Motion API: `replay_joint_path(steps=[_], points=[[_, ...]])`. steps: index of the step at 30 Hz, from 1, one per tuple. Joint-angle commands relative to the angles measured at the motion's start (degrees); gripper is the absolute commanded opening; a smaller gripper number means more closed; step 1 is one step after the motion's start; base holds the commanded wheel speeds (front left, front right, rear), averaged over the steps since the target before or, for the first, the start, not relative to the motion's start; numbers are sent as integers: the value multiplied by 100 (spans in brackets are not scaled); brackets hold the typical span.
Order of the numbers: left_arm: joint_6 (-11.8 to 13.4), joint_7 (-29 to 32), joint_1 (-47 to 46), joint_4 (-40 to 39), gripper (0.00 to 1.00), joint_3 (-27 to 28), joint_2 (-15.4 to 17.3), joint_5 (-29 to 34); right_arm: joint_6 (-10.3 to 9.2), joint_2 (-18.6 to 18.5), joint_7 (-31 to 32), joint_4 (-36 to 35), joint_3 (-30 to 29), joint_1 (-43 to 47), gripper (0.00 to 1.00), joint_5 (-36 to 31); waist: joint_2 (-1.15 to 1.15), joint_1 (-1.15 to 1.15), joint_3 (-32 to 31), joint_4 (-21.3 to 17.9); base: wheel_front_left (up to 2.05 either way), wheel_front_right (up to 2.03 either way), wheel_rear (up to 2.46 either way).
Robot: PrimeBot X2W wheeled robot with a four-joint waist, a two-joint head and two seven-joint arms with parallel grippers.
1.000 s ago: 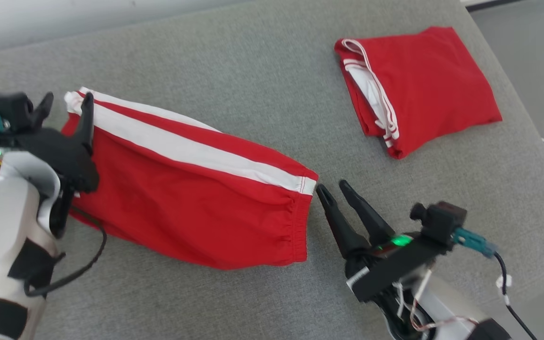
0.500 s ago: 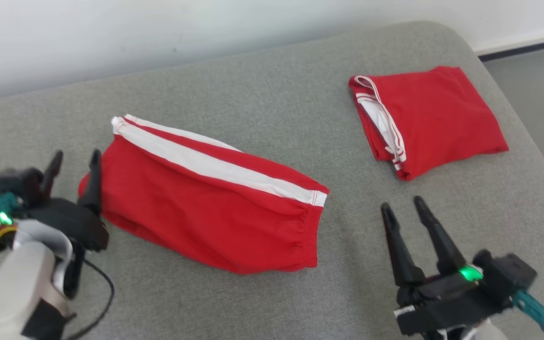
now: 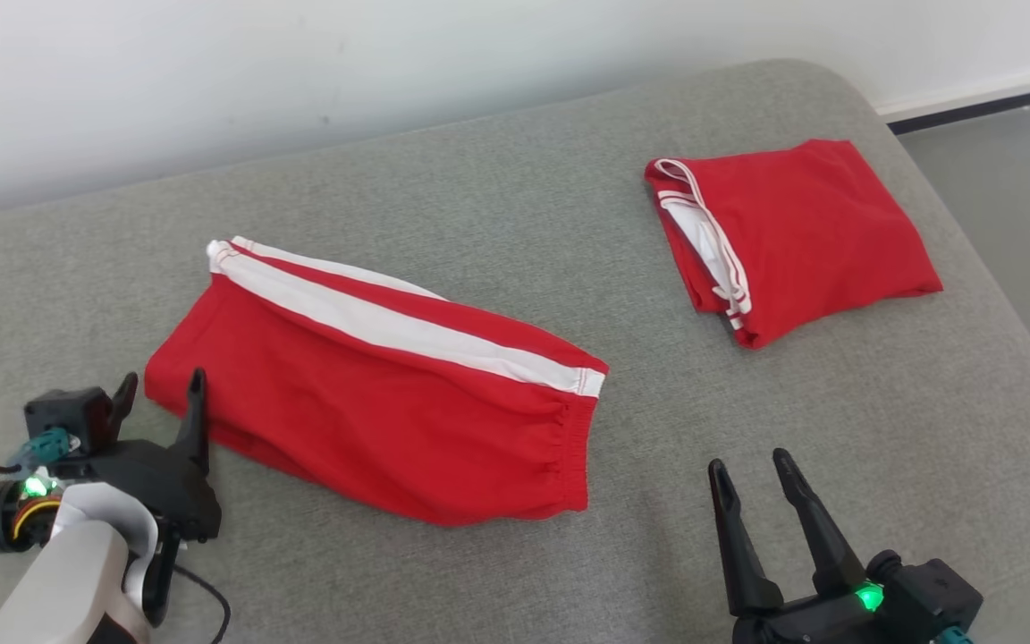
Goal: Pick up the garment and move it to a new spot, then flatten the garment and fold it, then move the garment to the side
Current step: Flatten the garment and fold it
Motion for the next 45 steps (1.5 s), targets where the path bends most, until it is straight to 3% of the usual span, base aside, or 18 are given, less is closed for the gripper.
replay_joint_path(steps=[1, 11, 12, 13, 14, 15, 25, 38, 45], points=[[-11, -16, -8, 48, 100, -19, -2, 49, -12, 18, 1, 21, 22, 0, 100, -3, 0, 1, 16, -57, 0, 0, 0], [-68, -17, -339, 882, 100, -156, -121, 180, -12, 2, 0, 150, 140, -115, 100, -69, 0, 1, 126, -173, 0, 0, 0], [-68, -16, -350, 959, 76, -171, -135, 186, -12, 4, 0, 165, 155, -120, 100, -73, 0, 1, 129, -167, 0, 0, 0], [-78, -16, -367, 998, 36, -180, -147, 194, -12, 6, 1, 174, 186, -130, 100, -71, 0, 1, 131, -160, 0, 0, 0], [-86, -17, -392, 1010, 7, -171, -166, 189, -12, 8, 1, 175, 213, -144, 100, -70, 0, 1, 130, -149, 0, 0, 0], [-97, -17, -402, 1016, 0, -173, -190, 198, -12, 9, 1, 178, 228, -147, 100, -72, 0, 1, 120, -132, 0, 0, 0], [-79, -18, 141, 524, 0, 84, -373, 233, -12, 45, 0, 338, 230, 152, 100, -82, 0, 1, -398, 275, 0, 0, 0], [390, -19, 1912, -1096, 0, 788, -779, 430, -12, 105, 1, 579, -208, 666, 100, -305, 0, 1, -961, 935, 0, 0, 0], [475, -18, 2584, -1635, 0, 1039, -959, 439, -12, 120, 1, 647, -241, 807, 100, -363, 0, 1, -1057, 1063, 0, 0, 0]])
